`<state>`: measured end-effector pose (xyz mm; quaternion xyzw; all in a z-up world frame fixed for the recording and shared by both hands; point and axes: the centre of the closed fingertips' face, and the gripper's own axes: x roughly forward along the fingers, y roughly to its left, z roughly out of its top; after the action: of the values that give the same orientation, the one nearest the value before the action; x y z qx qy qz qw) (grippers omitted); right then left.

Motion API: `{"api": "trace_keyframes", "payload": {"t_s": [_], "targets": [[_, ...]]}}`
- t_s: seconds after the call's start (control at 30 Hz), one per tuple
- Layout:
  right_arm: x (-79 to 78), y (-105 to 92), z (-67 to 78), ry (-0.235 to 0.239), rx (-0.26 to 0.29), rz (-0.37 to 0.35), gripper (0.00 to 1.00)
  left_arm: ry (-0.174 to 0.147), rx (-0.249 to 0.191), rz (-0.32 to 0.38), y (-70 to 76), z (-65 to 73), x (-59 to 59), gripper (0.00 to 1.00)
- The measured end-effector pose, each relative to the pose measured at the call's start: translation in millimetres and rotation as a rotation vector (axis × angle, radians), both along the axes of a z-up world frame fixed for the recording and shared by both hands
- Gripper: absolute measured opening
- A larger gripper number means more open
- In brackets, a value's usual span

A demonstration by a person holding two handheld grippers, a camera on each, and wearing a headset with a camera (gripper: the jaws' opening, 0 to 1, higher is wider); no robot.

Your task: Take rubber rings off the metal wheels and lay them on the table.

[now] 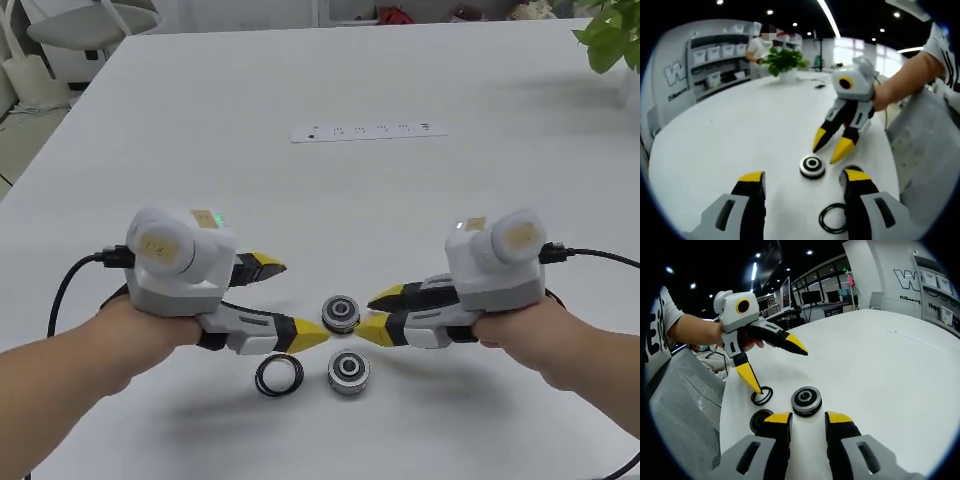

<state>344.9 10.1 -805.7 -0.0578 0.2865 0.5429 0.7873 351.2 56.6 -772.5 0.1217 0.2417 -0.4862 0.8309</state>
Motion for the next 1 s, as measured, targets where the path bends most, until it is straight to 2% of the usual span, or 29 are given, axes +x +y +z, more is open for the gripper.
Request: {"api": "trace_keyframes", "payload": {"t_s": [0.43, 0.63, 1.0], "targets": [[1.3, 2.8, -3.8, -0.007, -0.004, 0.005, 0.20, 0.017, -0.012, -0.026, -13.2, -5.0, -0.3, 0.55], [1.7, 2.7, -4.5, -0.006, -0.002, -0.002, 0.19, 0.019, -0.020, -0.054, -21.5, -5.2, -3.7, 0.44], [1.4, 3.7, -4.9, 0.000, 0.009, -0.010, 0.17, 0.045, -0.004, -0.077, -30.3, -16.0, -4.3, 0.37]]}}
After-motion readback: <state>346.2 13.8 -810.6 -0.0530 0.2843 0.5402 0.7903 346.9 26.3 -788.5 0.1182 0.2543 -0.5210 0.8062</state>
